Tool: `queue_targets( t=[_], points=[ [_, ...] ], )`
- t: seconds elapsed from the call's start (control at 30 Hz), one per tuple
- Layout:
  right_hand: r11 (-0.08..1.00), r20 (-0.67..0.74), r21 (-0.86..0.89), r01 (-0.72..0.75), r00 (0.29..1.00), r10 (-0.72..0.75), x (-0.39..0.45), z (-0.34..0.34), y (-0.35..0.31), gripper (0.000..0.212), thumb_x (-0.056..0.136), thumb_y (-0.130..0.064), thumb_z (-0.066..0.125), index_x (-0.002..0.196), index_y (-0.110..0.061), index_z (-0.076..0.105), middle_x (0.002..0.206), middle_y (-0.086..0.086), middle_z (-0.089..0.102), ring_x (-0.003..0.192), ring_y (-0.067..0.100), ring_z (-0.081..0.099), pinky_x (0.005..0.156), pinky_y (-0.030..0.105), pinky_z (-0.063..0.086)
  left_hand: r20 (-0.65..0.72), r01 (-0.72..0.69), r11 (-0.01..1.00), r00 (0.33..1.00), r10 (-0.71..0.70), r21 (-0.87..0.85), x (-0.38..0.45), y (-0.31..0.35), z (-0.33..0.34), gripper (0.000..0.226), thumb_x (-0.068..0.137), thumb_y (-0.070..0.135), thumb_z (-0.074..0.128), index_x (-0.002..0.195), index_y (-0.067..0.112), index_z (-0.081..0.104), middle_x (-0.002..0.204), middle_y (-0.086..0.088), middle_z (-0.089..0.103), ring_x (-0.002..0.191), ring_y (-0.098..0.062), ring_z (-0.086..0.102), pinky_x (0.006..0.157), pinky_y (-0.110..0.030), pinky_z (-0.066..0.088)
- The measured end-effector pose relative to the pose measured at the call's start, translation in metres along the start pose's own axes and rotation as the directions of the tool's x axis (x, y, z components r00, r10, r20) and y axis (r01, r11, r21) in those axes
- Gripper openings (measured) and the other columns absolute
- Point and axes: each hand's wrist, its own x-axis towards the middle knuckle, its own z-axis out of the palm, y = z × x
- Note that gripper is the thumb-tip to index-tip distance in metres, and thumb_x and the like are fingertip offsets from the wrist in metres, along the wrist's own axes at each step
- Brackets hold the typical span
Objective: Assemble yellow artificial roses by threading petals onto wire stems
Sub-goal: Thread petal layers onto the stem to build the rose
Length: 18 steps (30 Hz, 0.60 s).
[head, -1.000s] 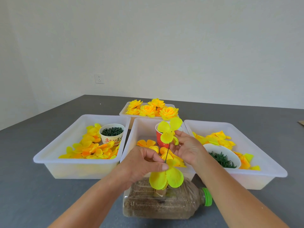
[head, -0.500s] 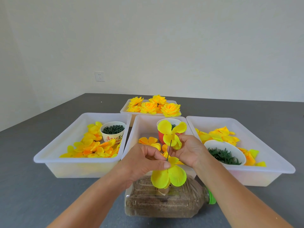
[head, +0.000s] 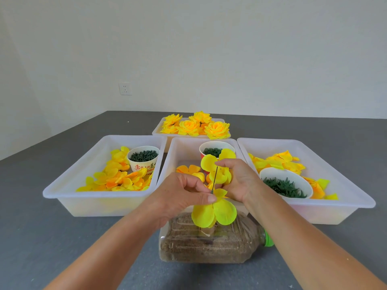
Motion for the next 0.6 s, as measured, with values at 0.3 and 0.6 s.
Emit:
queue_targets(
  t=[0.3, 0.6],
  points=[
    [0.890, 0.010, -0.359, 0.279, 0.955, -0.296, -0.031, -0.008, -0.009, 0.016, 0.086, -0.012, 0.065, 0.102, -0.011, 0.065, 0.103, 0.013, 0.068, 0.092, 0.030, 0.064, 0.073, 0.037, 0.055, -0.022, -0.038, 0.995, 0.999, 0.040, 0.091, -0.002, 0.005, 0.001, 0.011, 0.071, 0.003, 0.075, 0.080, -0.002, 0.070, 0.093, -0.024, 0.069, 0.081, -0.020, 0.063, 0.077, -0.024, 0.053],
    [0.774, 0.159, -0.399, 0.492, 0.868, -0.470, -0.062, -0.007, -0.009, 0.013, 0.083, -0.003, 0.065, 0.080, -0.016, 0.069, 0.068, 0.001, 0.072, 0.063, 0.014, 0.068, 0.054, 0.024, 0.055, -0.018, -0.055, 0.992, 0.998, 0.057, 0.113, -0.002, 0.007, 0.003, 0.006, 0.073, 0.002, 0.075, 0.072, 0.007, 0.072, 0.079, -0.010, 0.071, 0.074, -0.012, 0.064, 0.073, -0.020, 0.052]
  ],
)
